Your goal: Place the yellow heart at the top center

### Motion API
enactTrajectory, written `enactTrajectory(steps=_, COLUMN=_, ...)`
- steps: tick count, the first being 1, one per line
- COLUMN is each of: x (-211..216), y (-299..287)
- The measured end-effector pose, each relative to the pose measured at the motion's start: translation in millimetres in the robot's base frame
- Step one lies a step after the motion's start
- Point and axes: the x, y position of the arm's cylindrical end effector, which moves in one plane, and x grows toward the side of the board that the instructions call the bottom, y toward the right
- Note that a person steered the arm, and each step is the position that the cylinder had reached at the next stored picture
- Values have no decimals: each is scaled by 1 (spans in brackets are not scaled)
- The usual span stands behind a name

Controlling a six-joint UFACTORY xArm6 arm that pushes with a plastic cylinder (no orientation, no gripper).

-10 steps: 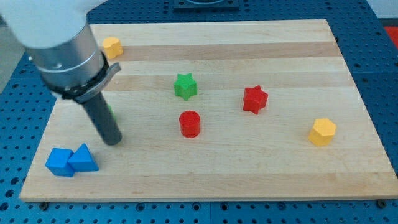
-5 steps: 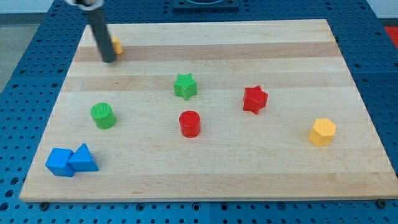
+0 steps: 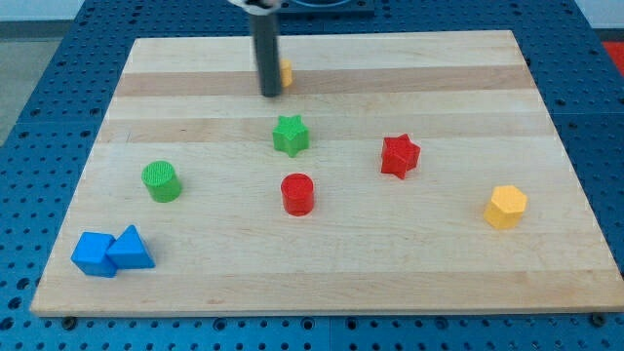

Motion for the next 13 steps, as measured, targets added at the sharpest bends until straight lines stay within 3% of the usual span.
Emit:
enactTrajectory(steps=1, x=-33, y=-2)
enactTrajectory(steps=2, x=-16, y=71)
enactTrajectory(steps=3, x=50, y=144)
enactTrajectory(steps=4, x=50, y=157)
enactTrajectory(steps=12, x=44, y=156)
enactTrajectory(steps=13, x=18, y=161)
